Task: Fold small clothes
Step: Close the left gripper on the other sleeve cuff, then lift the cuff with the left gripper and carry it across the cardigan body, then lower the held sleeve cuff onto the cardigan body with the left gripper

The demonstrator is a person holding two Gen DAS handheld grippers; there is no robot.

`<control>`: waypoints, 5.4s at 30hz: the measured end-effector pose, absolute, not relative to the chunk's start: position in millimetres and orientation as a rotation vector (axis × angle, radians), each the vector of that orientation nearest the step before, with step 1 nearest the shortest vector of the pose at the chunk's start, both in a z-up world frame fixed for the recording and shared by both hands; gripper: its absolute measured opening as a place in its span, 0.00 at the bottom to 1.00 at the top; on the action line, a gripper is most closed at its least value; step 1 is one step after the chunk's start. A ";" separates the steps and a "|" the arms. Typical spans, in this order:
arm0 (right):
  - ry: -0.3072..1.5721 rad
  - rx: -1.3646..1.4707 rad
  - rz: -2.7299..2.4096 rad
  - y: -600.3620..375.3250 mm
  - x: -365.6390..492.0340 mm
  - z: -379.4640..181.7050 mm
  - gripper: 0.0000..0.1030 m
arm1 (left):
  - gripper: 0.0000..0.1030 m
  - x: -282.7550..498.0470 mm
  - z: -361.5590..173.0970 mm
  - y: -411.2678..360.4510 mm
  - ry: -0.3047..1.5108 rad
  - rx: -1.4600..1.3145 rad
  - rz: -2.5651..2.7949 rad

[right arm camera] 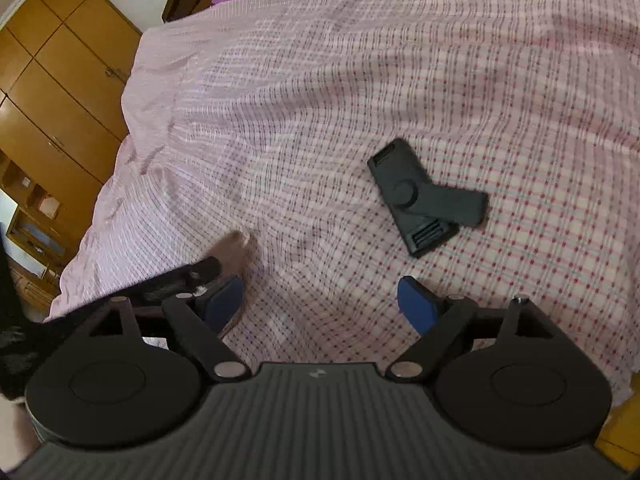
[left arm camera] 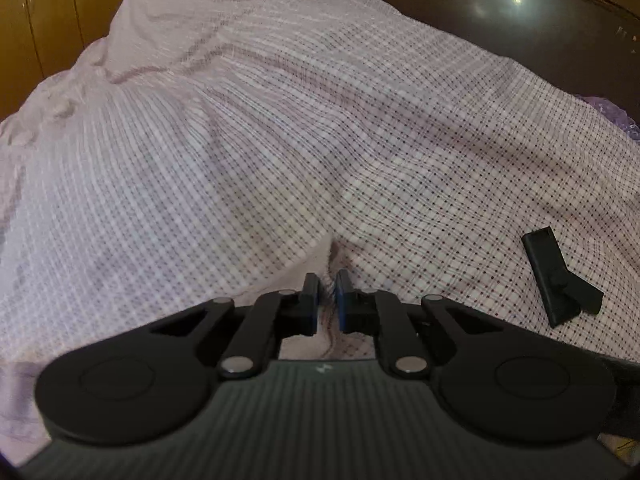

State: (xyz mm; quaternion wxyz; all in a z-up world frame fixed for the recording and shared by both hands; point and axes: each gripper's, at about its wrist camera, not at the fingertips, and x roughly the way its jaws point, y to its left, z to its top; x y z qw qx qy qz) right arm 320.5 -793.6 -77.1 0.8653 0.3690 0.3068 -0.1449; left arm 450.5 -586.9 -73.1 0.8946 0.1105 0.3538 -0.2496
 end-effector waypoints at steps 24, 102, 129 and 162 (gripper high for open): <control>0.602 0.861 -0.122 -736.5 350.5 -76.7 0.86 | 0.11 444.3 -17.1 -478.6 0.697 0.212 -0.387; 0.857 0.390 0.310 -429.9 446.9 -42.9 0.88 | 0.11 407.7 40.9 -131.4 0.637 0.166 0.019; 0.946 0.284 0.322 -403.1 444.0 -75.5 0.92 | 0.34 440.4 -92.1 -35.1 0.980 -0.124 0.052; 0.873 0.332 0.277 -436.9 434.5 -57.1 0.94 | 0.15 404.1 42.8 -29.5 0.672 -0.083 0.009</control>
